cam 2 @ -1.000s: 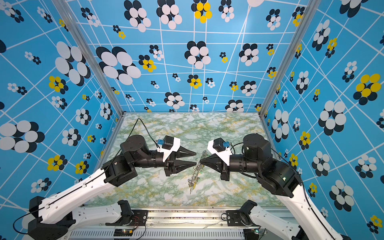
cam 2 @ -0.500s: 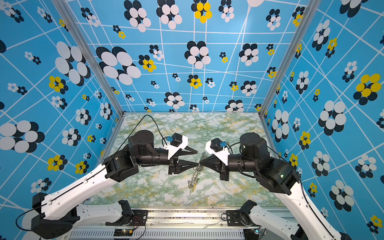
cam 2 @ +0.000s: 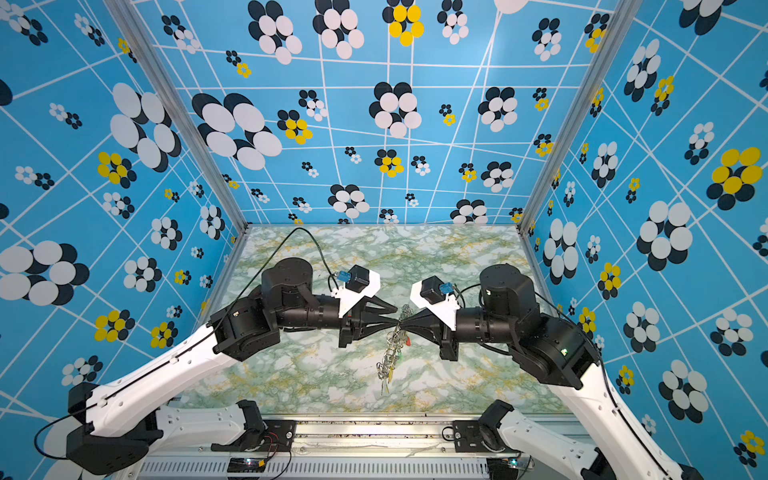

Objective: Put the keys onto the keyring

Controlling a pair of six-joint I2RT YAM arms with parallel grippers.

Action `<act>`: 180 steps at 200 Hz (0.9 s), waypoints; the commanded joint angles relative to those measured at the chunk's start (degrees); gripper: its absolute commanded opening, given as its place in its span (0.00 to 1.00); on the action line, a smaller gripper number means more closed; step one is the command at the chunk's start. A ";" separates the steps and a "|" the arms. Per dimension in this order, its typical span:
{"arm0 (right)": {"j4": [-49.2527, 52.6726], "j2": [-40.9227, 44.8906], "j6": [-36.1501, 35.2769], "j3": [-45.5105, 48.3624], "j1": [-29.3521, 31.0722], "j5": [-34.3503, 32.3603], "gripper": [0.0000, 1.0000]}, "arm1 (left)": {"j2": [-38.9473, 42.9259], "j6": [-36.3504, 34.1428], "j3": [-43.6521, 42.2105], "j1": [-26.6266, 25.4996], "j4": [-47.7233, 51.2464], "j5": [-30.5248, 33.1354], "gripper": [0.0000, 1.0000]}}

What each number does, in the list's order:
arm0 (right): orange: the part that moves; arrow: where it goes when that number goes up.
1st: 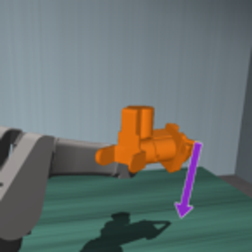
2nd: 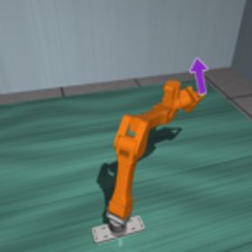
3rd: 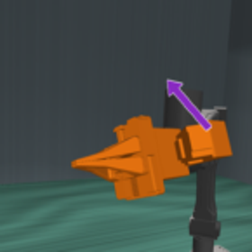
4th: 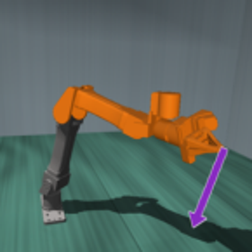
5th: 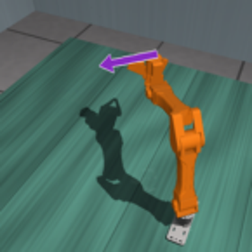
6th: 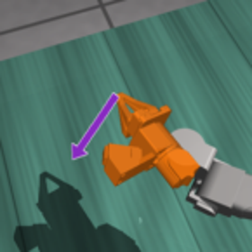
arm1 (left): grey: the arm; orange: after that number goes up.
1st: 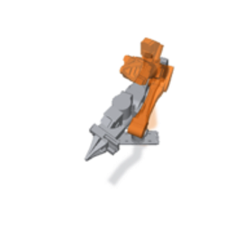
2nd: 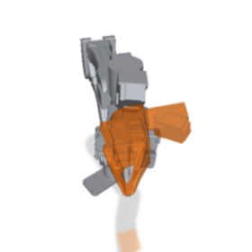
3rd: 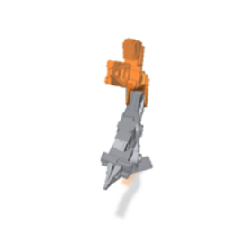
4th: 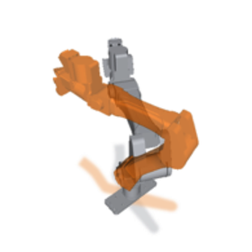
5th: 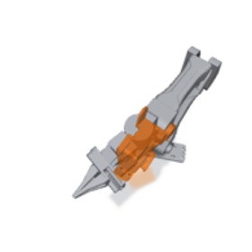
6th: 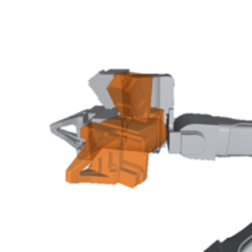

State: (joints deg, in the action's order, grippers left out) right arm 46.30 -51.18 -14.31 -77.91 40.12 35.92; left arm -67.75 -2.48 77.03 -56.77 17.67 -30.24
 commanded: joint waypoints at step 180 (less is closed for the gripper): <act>-0.44 0.51 -0.63 -1.80 0.31 -1.37 0.00 | 1.72 -0.33 -0.15 -0.40 -4.44 -2.66 0.00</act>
State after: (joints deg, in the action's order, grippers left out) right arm 46.54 -51.27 -14.33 -78.17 40.10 35.20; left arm -67.77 -3.03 77.34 -56.77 18.22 -32.99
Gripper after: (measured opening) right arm 0.044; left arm 0.050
